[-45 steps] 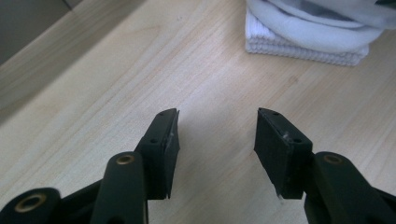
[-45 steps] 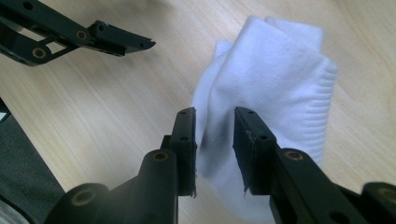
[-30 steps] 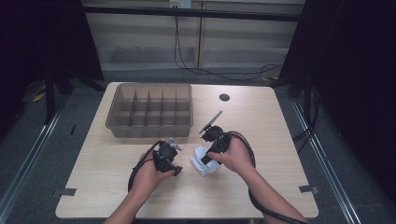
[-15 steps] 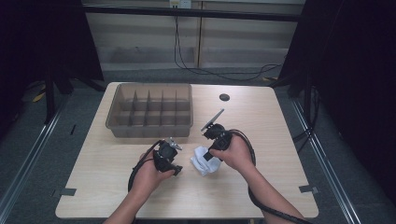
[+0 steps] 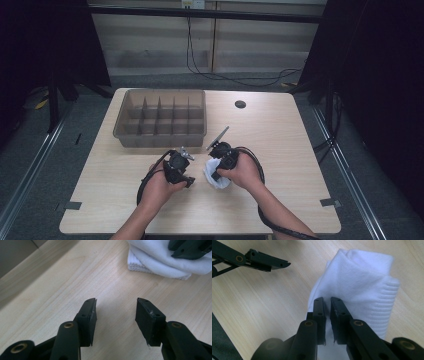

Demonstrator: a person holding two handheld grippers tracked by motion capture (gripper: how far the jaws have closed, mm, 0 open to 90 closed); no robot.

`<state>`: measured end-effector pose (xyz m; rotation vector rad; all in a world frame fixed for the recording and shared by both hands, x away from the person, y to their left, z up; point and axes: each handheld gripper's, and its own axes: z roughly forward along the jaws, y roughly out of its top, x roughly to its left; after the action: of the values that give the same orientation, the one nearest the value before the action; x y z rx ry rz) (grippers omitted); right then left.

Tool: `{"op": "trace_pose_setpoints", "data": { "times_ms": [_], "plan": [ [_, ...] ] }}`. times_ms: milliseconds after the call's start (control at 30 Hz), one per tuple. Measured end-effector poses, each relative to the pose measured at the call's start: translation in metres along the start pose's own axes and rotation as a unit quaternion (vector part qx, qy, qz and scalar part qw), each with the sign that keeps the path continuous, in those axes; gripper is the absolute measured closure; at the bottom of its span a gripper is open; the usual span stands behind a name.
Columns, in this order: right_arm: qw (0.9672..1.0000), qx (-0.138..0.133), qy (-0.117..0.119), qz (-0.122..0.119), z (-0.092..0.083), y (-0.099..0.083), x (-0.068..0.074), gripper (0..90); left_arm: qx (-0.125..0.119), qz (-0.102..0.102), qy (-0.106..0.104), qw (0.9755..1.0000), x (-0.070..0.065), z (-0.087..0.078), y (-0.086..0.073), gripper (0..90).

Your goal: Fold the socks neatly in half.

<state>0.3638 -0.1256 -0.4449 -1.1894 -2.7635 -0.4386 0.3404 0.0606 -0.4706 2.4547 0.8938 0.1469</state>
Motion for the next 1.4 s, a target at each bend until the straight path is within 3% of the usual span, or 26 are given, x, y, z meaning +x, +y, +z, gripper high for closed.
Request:
{"op": "trace_pose_setpoints", "data": {
  "times_ms": [267, 467, 600, 667, 867, 1100, 1233, 1400],
  "plan": [
    [0.9998, -0.017, 0.002, 0.010, -0.018, 0.000, -0.003, 77.6, 0.000, 0.002, 0.000, 1.0000, 0.000, 0.000, 0.000, 51.0],
    [0.9991, -0.033, -0.017, 0.022, -0.037, -0.004, -0.013, 76.7, -0.002, -0.003, -0.001, 1.0000, -0.002, 0.001, 0.000, 51.1],
    [0.9985, -0.029, -0.030, 0.034, -0.035, -0.009, -0.024, 75.8, -0.002, -0.006, -0.003, 1.0000, -0.002, 0.001, 0.000, 51.1],
    [0.9982, -0.026, -0.037, 0.040, -0.033, -0.012, -0.028, 75.5, 0.002, 0.002, -0.002, 1.0000, 0.000, 0.000, 0.000, 51.2],
    [0.9974, -0.031, -0.032, 0.057, -0.035, -0.023, -0.040, 74.5, 0.000, -0.003, -0.005, 1.0000, -0.001, 0.000, 0.001, 51.5],
    [0.9955, -0.031, -0.048, 0.075, -0.040, -0.035, -0.054, 74.3, 0.004, 0.002, -0.005, 1.0000, -0.002, 0.002, 0.002, 51.6],
    [0.9955, -0.018, -0.049, 0.080, -0.028, -0.038, -0.059, 74.6, 0.006, -0.001, -0.007, 1.0000, -0.002, 0.003, 0.002, 51.8],
    [0.9964, -0.011, -0.037, 0.075, -0.017, -0.035, -0.056, 74.7, 0.009, -0.004, -0.011, 0.9999, -0.001, 0.003, 0.001, 52.3]
  ]
}}
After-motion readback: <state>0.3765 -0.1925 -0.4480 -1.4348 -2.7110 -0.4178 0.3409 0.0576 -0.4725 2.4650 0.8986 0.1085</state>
